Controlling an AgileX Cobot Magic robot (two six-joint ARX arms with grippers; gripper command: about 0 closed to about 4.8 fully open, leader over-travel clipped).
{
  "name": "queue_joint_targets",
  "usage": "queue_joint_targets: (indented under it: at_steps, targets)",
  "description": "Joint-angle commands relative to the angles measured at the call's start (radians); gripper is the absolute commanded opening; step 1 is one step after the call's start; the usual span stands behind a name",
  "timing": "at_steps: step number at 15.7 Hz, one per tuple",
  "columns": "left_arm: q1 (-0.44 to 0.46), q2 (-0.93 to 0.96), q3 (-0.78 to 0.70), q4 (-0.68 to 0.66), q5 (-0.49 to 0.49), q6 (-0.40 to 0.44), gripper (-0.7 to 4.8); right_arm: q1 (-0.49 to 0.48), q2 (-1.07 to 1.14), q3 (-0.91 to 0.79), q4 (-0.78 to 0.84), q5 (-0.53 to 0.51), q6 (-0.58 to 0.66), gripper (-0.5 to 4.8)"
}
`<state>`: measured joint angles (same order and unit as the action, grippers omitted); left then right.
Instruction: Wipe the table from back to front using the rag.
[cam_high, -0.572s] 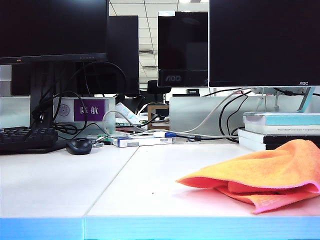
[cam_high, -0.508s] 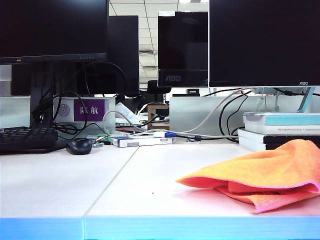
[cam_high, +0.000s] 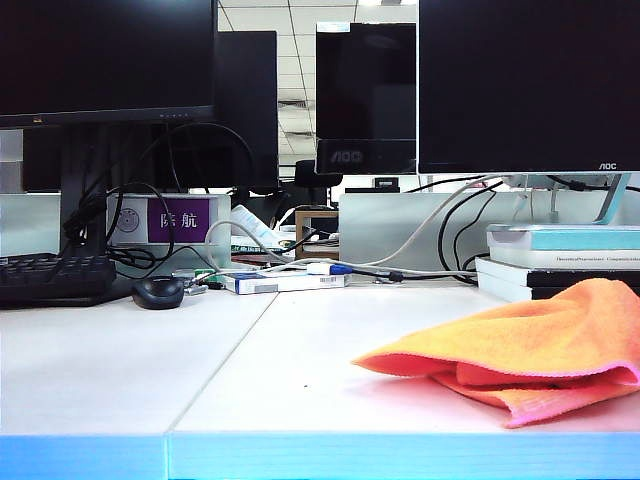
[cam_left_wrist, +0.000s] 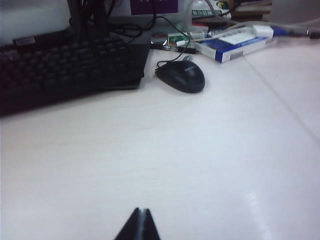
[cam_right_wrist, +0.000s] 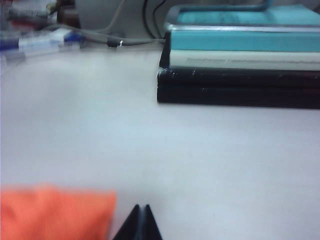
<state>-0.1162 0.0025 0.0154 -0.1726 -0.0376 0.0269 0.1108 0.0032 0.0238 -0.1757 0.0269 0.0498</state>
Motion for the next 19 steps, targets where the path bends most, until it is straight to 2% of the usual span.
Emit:
queue_joint_targets:
  at_steps: [1,3,6,8,9,10,11,13,16,17,19]
  targets:
    - [-0.001,0.006,0.114,0.032,-0.058,-0.141,-0.06,0.002,0.005,0.134,0.023,0.108,0.064,-0.02]
    - [-0.001,0.078,0.227,0.032,-0.096,-0.175,-0.06,0.001,0.032,0.238,-0.002,0.172,0.072,-0.02]
    - [-0.001,0.363,0.501,0.035,-0.100,-0.184,-0.06,0.001,0.164,0.423,-0.007,0.181,0.077,-0.02]
    - [-0.001,0.559,0.722,-0.032,-0.062,-0.183,-0.06,0.001,0.312,0.574,-0.017,0.178,0.077,-0.02]
    - [-0.001,0.622,0.805,-0.084,-0.029,-0.181,-0.06,0.001,0.357,0.622,-0.038,0.178,0.078,-0.02]
    - [-0.001,0.748,1.009,-0.268,0.048,-0.180,-0.06,0.001,0.486,0.752,-0.118,0.176,0.078,-0.02]
    - [-0.001,0.805,1.105,-0.361,0.114,-0.176,-0.06,0.002,0.550,0.814,-0.148,0.158,0.077,-0.01]
    - [-0.002,0.912,1.292,-0.527,0.266,-0.131,-0.06,0.002,0.681,0.922,-0.205,0.049,0.077,-0.02]
    - [-0.029,0.955,1.373,-0.549,0.306,-0.128,-0.06,0.025,0.887,1.049,-0.352,-0.111,0.077,-0.01]
    - [-0.064,0.958,1.381,-0.551,0.304,-0.076,-0.06,0.080,0.967,1.102,-0.441,-0.137,0.077,-0.01]
    - [-0.123,0.969,1.381,-0.552,0.333,-0.036,-0.06,0.154,1.045,1.144,-0.529,-0.137,0.078,-0.01]
